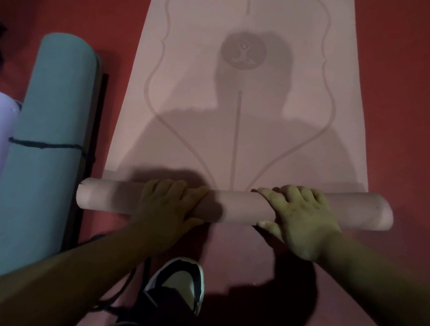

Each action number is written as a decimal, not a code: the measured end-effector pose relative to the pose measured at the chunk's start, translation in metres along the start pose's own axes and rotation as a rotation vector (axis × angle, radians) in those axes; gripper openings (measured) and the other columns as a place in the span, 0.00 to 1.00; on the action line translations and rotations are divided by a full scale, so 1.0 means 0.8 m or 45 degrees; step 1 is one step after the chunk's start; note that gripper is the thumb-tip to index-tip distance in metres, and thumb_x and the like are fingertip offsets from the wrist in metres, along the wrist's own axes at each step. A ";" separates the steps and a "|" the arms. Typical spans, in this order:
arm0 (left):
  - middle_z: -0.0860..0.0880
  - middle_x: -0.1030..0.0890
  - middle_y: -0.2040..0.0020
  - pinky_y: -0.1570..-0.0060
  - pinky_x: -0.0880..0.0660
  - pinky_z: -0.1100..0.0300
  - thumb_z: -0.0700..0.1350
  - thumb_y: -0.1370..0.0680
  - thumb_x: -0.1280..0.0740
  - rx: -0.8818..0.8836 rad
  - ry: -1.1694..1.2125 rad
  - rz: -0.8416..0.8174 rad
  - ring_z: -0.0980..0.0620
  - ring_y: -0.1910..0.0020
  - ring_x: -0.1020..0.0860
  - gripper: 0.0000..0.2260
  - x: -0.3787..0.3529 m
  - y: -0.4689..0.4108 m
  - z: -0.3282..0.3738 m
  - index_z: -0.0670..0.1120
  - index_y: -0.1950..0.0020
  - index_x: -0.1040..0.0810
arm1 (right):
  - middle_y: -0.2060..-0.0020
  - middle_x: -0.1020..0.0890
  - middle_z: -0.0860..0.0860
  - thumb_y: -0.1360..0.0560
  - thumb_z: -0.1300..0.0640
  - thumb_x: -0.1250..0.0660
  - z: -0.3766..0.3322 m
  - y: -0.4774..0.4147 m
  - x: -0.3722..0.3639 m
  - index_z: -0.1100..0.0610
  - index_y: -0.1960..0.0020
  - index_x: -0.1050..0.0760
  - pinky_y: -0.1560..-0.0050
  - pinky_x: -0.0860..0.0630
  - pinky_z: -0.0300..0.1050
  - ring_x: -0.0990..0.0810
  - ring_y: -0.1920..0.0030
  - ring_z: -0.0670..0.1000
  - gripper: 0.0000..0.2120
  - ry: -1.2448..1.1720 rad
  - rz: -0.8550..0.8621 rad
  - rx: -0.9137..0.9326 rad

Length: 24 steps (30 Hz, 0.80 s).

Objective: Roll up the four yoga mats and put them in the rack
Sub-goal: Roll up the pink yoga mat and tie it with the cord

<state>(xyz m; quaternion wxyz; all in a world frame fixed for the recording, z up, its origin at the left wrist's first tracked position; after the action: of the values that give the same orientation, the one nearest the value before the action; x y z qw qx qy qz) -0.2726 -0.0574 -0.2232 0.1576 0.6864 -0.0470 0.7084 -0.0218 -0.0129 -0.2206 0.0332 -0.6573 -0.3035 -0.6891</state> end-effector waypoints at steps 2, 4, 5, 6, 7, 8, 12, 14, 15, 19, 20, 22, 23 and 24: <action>0.47 0.19 0.42 0.47 0.28 0.47 0.70 0.23 0.46 -0.034 0.010 -0.064 0.41 0.47 0.20 0.30 -0.003 -0.013 -0.009 0.56 0.28 0.27 | 0.39 0.23 0.56 0.25 0.28 0.48 0.000 0.008 0.006 0.44 0.24 0.35 0.37 0.31 0.61 0.26 0.41 0.62 0.35 -0.012 0.085 -0.032; 0.48 0.19 0.42 0.48 0.25 0.47 0.72 0.23 0.49 -0.050 0.030 -0.151 0.41 0.47 0.20 0.31 -0.006 -0.023 -0.015 0.57 0.28 0.27 | 0.38 0.24 0.59 0.25 0.28 0.47 -0.001 0.016 0.007 0.46 0.25 0.33 0.35 0.34 0.64 0.27 0.39 0.64 0.35 0.003 0.146 -0.061; 0.48 0.19 0.40 0.46 0.25 0.46 0.72 0.24 0.50 -0.053 0.038 -0.197 0.42 0.45 0.20 0.32 -0.007 -0.025 -0.017 0.57 0.27 0.28 | 0.38 0.24 0.59 0.25 0.28 0.47 -0.002 0.016 0.006 0.46 0.25 0.32 0.35 0.34 0.64 0.27 0.39 0.64 0.34 0.015 0.151 -0.069; 0.49 0.20 0.38 0.44 0.26 0.46 0.73 0.24 0.51 -0.051 0.049 -0.233 0.42 0.42 0.21 0.33 -0.007 -0.027 -0.017 0.58 0.26 0.29 | 0.39 0.24 0.58 0.25 0.28 0.47 -0.002 0.012 0.005 0.46 0.26 0.32 0.36 0.34 0.64 0.27 0.41 0.63 0.34 0.026 0.144 -0.075; 0.49 0.21 0.36 0.42 0.28 0.46 0.73 0.24 0.52 -0.042 0.060 -0.251 0.42 0.39 0.22 0.34 -0.007 -0.028 -0.018 0.58 0.25 0.31 | 0.40 0.23 0.57 0.25 0.28 0.48 -0.001 0.007 0.005 0.45 0.26 0.32 0.38 0.34 0.63 0.26 0.42 0.63 0.34 0.034 0.124 -0.079; 0.49 0.22 0.34 0.40 0.29 0.46 0.73 0.24 0.52 -0.030 0.061 -0.244 0.42 0.37 0.23 0.34 -0.007 -0.028 -0.019 0.59 0.24 0.32 | 0.41 0.23 0.56 0.25 0.28 0.49 0.001 0.001 0.005 0.45 0.27 0.32 0.39 0.33 0.62 0.26 0.44 0.62 0.34 0.043 0.096 -0.079; 0.46 0.23 0.36 0.40 0.31 0.43 0.70 0.24 0.44 0.024 0.004 -0.054 0.41 0.40 0.24 0.32 0.005 -0.013 -0.012 0.57 0.24 0.31 | 0.42 0.21 0.53 0.26 0.25 0.53 0.011 -0.016 0.003 0.42 0.27 0.34 0.40 0.30 0.60 0.24 0.44 0.61 0.35 0.061 -0.028 -0.066; 0.45 0.24 0.36 0.37 0.33 0.39 0.68 0.25 0.39 0.034 0.011 0.017 0.40 0.38 0.26 0.32 0.002 -0.003 -0.006 0.57 0.24 0.31 | 0.41 0.22 0.52 0.27 0.24 0.55 0.013 -0.021 0.005 0.40 0.26 0.36 0.38 0.31 0.60 0.24 0.42 0.60 0.36 0.055 -0.065 -0.057; 0.45 0.24 0.36 0.36 0.33 0.39 0.67 0.25 0.38 0.041 0.017 0.039 0.40 0.38 0.26 0.31 0.001 -0.001 -0.005 0.58 0.24 0.31 | 0.40 0.23 0.52 0.27 0.24 0.56 0.013 -0.022 0.007 0.40 0.25 0.37 0.37 0.32 0.60 0.25 0.41 0.60 0.37 0.059 -0.069 -0.048; 0.48 0.22 0.38 0.41 0.32 0.45 0.67 0.23 0.41 0.006 0.019 0.044 0.42 0.41 0.23 0.28 0.001 -0.016 -0.015 0.58 0.27 0.29 | 0.37 0.25 0.58 0.26 0.27 0.50 0.007 -0.008 0.009 0.42 0.24 0.39 0.35 0.34 0.66 0.27 0.38 0.65 0.35 0.051 0.053 -0.066; 0.48 0.21 0.38 0.42 0.31 0.46 0.68 0.23 0.43 0.000 0.024 0.001 0.43 0.42 0.23 0.28 -0.001 -0.020 -0.018 0.58 0.27 0.29 | 0.36 0.26 0.60 0.26 0.27 0.49 0.007 -0.004 0.009 0.43 0.24 0.37 0.34 0.36 0.69 0.28 0.37 0.66 0.34 0.046 0.091 -0.089; 0.49 0.21 0.37 0.44 0.30 0.47 0.70 0.23 0.46 -0.003 0.038 -0.093 0.43 0.42 0.22 0.29 -0.006 -0.027 -0.023 0.60 0.26 0.30 | 0.36 0.26 0.62 0.25 0.28 0.49 0.006 0.000 0.007 0.44 0.24 0.34 0.33 0.38 0.71 0.28 0.37 0.67 0.34 0.049 0.134 -0.117; 0.50 0.21 0.36 0.43 0.29 0.47 0.71 0.24 0.47 0.005 0.044 -0.134 0.43 0.41 0.22 0.29 -0.008 -0.030 -0.026 0.60 0.26 0.32 | 0.37 0.25 0.61 0.25 0.28 0.49 0.005 -0.002 0.008 0.45 0.25 0.33 0.34 0.37 0.70 0.28 0.38 0.66 0.34 0.053 0.141 -0.114; 0.50 0.22 0.35 0.43 0.30 0.47 0.71 0.24 0.48 0.014 0.052 -0.168 0.43 0.40 0.22 0.30 -0.008 -0.032 -0.028 0.61 0.26 0.33 | 0.38 0.24 0.60 0.25 0.28 0.49 0.005 -0.007 0.010 0.45 0.26 0.32 0.35 0.36 0.69 0.27 0.40 0.65 0.34 0.057 0.131 -0.105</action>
<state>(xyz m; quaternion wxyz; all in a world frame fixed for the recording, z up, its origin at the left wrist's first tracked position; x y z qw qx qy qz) -0.2867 -0.0277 -0.2349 0.2011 0.6741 0.0053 0.7107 -0.0217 -0.0031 -0.2154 0.0481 -0.6573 -0.2396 -0.7129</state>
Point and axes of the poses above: each hand's wrist, its own y-axis away from the middle knuckle, its own x-axis out of the back of the hand, z = x × y, the point moved 8 cm from there along -y, towards the middle knuckle
